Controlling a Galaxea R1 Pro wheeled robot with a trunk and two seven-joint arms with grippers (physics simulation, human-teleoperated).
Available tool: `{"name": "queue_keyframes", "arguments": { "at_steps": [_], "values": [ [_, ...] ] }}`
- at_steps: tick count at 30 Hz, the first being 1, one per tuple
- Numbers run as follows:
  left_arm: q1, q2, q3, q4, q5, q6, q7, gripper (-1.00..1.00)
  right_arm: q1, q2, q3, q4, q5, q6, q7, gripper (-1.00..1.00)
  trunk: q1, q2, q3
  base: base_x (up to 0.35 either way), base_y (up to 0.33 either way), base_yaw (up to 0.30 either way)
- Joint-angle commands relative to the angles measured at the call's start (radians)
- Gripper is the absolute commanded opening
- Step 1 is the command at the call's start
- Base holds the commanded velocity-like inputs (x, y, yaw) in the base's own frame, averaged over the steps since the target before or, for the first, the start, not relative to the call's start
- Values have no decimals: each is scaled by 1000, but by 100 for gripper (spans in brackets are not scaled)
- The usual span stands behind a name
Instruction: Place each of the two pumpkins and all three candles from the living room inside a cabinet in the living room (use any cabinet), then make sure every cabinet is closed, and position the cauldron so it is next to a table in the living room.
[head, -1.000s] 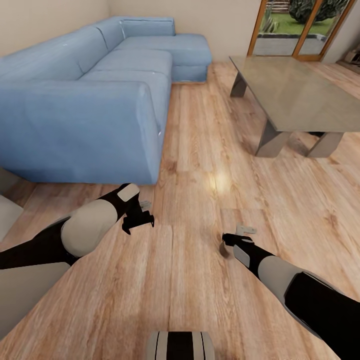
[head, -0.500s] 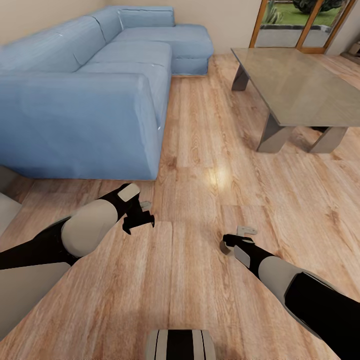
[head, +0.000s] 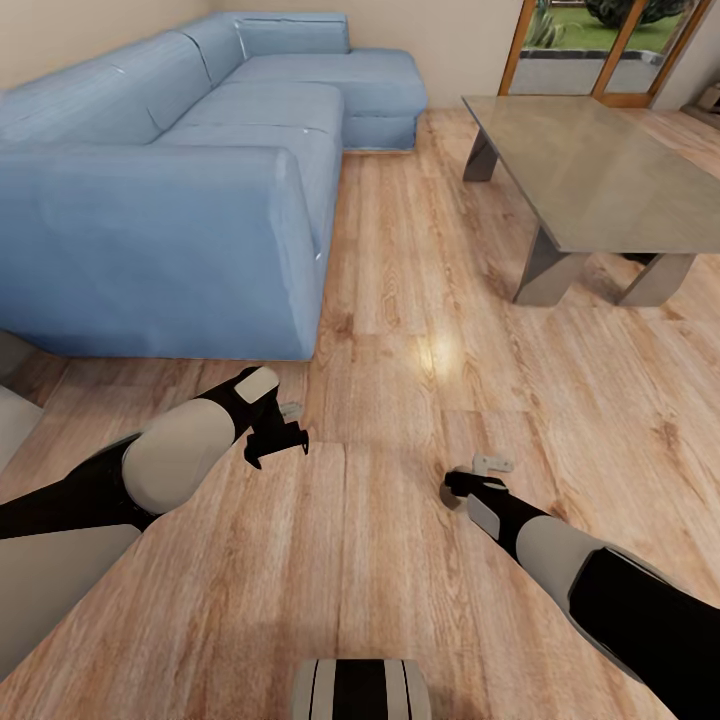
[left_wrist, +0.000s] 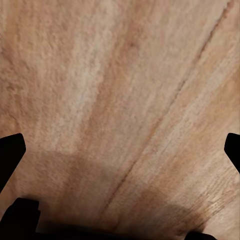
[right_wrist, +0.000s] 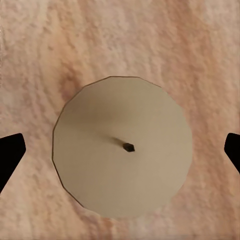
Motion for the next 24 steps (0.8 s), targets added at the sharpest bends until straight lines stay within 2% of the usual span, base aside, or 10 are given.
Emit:
{"name": "queue_keyframes", "arguments": {
  "at_steps": [1,4,13,24],
  "values": [
    [0,0,2,-2,10,2,10,100,0,0,8,-2,-9,-1,-5,100,0,0,-1,0,0,0],
    [0,-2,2,-2,9,2,10,100,0,0,8,-2,-9,-1,-5,100,0,0,-1,0,0,0],
    [0,-3,2,-3,8,2,12,100,0,-2,7,-2,-9,-1,-6,100,4,-2,-35,0,0,0],
    [0,-4,3,-3,8,3,12,100,0,-3,5,-5,-9,-3,-7,100,4,-2,-35,0,0,0]
  ]
}}
